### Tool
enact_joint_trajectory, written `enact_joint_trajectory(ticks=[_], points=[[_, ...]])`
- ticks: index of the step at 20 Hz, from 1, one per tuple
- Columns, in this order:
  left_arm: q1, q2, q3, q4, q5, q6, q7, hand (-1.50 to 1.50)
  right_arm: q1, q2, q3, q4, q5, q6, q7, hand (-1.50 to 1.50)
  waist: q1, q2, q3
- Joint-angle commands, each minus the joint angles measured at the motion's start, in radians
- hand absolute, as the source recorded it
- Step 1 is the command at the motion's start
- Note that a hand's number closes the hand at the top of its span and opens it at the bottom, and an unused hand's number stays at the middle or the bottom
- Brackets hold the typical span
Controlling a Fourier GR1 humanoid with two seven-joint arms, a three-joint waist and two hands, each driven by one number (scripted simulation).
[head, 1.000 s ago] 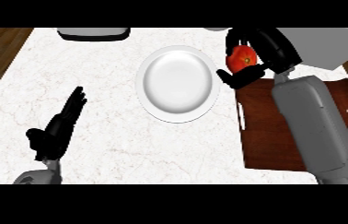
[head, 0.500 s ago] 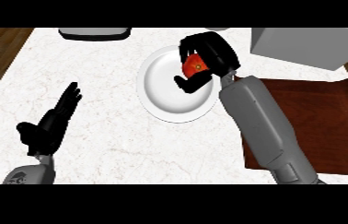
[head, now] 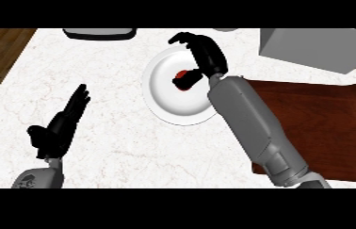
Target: Pick the tomato from the tray and place it in the plate
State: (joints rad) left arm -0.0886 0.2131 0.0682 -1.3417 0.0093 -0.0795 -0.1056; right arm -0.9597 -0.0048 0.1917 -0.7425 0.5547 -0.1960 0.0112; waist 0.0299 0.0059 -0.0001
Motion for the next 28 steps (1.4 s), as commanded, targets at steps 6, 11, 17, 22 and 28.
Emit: enact_joint_trajectory(ticks=[6, 11, 17, 22, 28], points=[[0.005, -0.02, -0.012, -0.003, -0.027, 0.018, -0.022, 0.0, 0.01, 0.005, -0.1, 0.068, -0.257, -0.122, -0.13, -1.5, -0.002, 0.002, 0.001], [0.06, -0.009, 0.004, -0.01, -0.016, 0.004, -0.038, 0.0, 0.006, -0.052, -0.261, 0.047, -0.415, 0.018, -0.176, -1.5, -0.018, -0.003, 0.001], [0.022, 0.023, 0.04, -0.011, 0.022, -0.034, -0.012, 0.0, 0.075, -0.19, -0.378, 0.143, -0.528, 0.214, -0.355, -1.5, -0.015, 0.001, 0.001], [0.006, -0.029, -0.009, -0.006, -0.04, 0.021, -0.024, 0.0, 0.06, -0.335, -0.401, 0.278, -0.521, 0.39, -0.502, -1.5, -0.006, 0.005, 0.001], [0.02, -0.016, -0.005, -0.022, -0.014, -0.02, 0.011, 0.0, 0.084, -0.422, -0.392, 0.43, -0.467, 0.49, -0.698, -1.5, 0.012, 0.011, 0.002]])
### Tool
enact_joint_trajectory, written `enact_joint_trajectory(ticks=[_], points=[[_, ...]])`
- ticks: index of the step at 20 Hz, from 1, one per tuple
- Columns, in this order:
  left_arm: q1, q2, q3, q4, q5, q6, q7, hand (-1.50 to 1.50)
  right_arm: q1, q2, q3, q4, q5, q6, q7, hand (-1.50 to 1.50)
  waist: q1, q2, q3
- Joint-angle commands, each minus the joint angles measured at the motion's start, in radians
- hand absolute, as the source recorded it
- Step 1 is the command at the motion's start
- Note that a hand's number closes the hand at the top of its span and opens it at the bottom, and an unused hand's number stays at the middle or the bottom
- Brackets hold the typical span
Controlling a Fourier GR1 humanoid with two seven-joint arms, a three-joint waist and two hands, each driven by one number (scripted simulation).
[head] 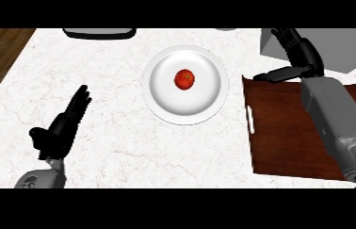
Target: Pick the tomato from the tray and place it in the plate
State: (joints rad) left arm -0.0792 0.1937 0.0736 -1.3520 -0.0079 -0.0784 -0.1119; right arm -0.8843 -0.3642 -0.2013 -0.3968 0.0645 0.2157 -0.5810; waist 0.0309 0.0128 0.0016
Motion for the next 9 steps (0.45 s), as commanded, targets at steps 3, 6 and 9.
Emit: enact_joint_trajectory(ticks=[3, 6, 9], points=[[0.018, -0.014, -0.017, -0.062, -0.017, 0.015, 0.014, 0.0, -0.004, -0.055, 0.013, 0.137, 0.057, 0.058, -0.162, -1.5, 0.012, 0.002, 0.001], [-0.06, 0.037, 0.034, 0.053, 0.028, -0.051, 0.014, 0.0, -0.017, -0.056, 0.004, 0.182, 0.068, 0.023, -0.195, -1.5, 0.012, 0.007, 0.001], [-0.03, 0.004, 0.005, 0.002, 0.006, -0.021, 0.034, 0.0, -0.022, -0.095, -0.002, 0.205, 0.073, 0.053, -0.216, -1.5, 0.01, 0.003, 0.001]])
